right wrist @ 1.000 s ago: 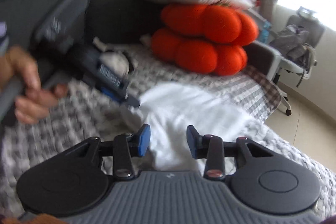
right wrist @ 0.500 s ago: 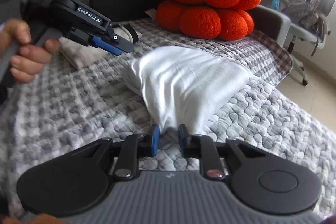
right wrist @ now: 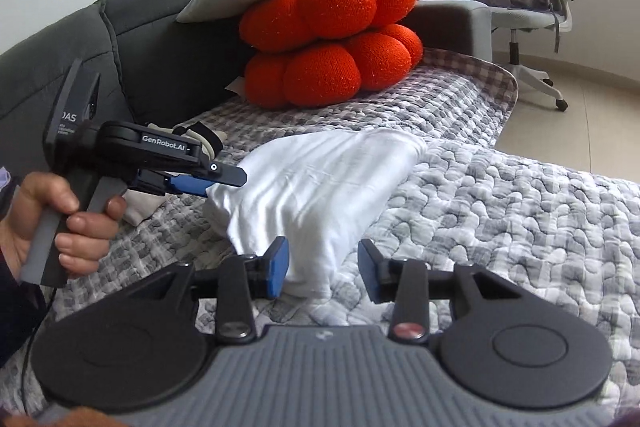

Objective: Fold clothes

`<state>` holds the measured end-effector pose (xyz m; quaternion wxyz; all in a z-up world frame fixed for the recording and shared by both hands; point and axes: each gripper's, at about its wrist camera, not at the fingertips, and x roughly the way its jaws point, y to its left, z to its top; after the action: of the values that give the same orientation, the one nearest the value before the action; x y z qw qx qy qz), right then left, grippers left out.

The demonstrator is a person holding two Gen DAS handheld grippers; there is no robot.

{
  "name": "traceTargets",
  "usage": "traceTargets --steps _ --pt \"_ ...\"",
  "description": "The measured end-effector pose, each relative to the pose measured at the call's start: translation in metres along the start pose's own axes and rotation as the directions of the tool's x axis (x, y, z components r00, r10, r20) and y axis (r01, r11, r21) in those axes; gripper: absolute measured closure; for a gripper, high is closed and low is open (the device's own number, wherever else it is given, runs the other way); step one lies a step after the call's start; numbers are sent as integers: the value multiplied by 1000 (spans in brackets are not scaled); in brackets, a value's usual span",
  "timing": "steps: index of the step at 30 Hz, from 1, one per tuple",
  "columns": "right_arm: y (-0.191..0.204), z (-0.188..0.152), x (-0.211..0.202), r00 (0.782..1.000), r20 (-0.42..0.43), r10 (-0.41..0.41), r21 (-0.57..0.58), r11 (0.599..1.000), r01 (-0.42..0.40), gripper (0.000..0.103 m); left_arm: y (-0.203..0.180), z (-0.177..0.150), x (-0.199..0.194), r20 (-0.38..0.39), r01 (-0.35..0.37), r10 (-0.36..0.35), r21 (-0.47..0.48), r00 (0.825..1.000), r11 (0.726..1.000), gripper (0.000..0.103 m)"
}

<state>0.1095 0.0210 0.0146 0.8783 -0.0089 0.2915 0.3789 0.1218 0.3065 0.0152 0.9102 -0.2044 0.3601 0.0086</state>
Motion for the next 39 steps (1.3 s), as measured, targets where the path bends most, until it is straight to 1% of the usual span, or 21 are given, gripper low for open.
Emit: traceTargets --steps 1,2,5,8,10,16,19,20,23,25,27,29,31,33,35,36,37,39 --pt "2 -2 2 1000 0 -6 -10 1000 6 61 -2 0 -1 5 -5 5 8 1000 1000 77" --pt "3 -3 2 1000 0 -10 -16 1000 10 61 -3 0 -1 10 -11 11 16 1000 1000 86" --pt "7 -5 4 1000 3 -18 -31 999 18 61 -9 0 -3 26 -27 26 40 999 999 92" --pt "11 -7 5 1000 5 -27 -46 999 27 61 -14 0 -4 42 -44 41 64 998 997 96" --pt "11 -7 5 999 7 -31 -45 998 31 61 -17 0 -5 53 -55 51 80 997 995 97" --pt "3 -8 -3 998 28 -65 -35 997 66 61 -7 -5 -26 51 -40 41 -19 998 999 99" --pt "-3 -7 -7 997 37 -68 -15 998 68 61 -2 -8 -36 50 -32 36 -71 998 997 99" --pt "-5 -7 -7 997 36 -71 -9 997 71 61 -1 -10 -36 44 -36 39 -74 998 997 100" --pt "-6 -7 -5 996 28 -79 2 997 79 61 4 -17 -28 38 -67 69 -69 997 995 102" --pt "-6 -6 -4 996 24 -83 7 997 83 61 12 -19 -20 15 -57 58 -67 998 996 102" --pt "-6 -5 -3 996 24 -88 9 996 88 61 14 -20 -19 13 -69 70 -40 997 997 100" --pt "-6 -3 -4 996 31 -89 9 996 89 61 15 -18 -25 30 -71 72 -25 997 997 100" --pt "-6 -1 -4 995 42 -88 4 996 88 61 14 -12 -37 71 -44 46 -31 996 999 99" --pt "-4 5 -4 995 56 -85 -6 996 86 61 3 -4 -40 90 -43 43 -5 995 999 98" --pt "0 14 -1 994 79 -77 -15 997 79 62 -9 3 -41 107 -43 41 23 993 999 92" --pt "2 18 0 993 92 -72 -20 997 75 62 -15 7 -42 115 -44 40 37 993 998 91" --pt "4 21 5 994 89 -67 -22 997 69 63 -21 11 -42 124 -45 38 51 992 998 88" --pt "7 26 18 996 67 -56 -23 998 58 63 -33 16 -28 99 -49 42 77 994 996 87"
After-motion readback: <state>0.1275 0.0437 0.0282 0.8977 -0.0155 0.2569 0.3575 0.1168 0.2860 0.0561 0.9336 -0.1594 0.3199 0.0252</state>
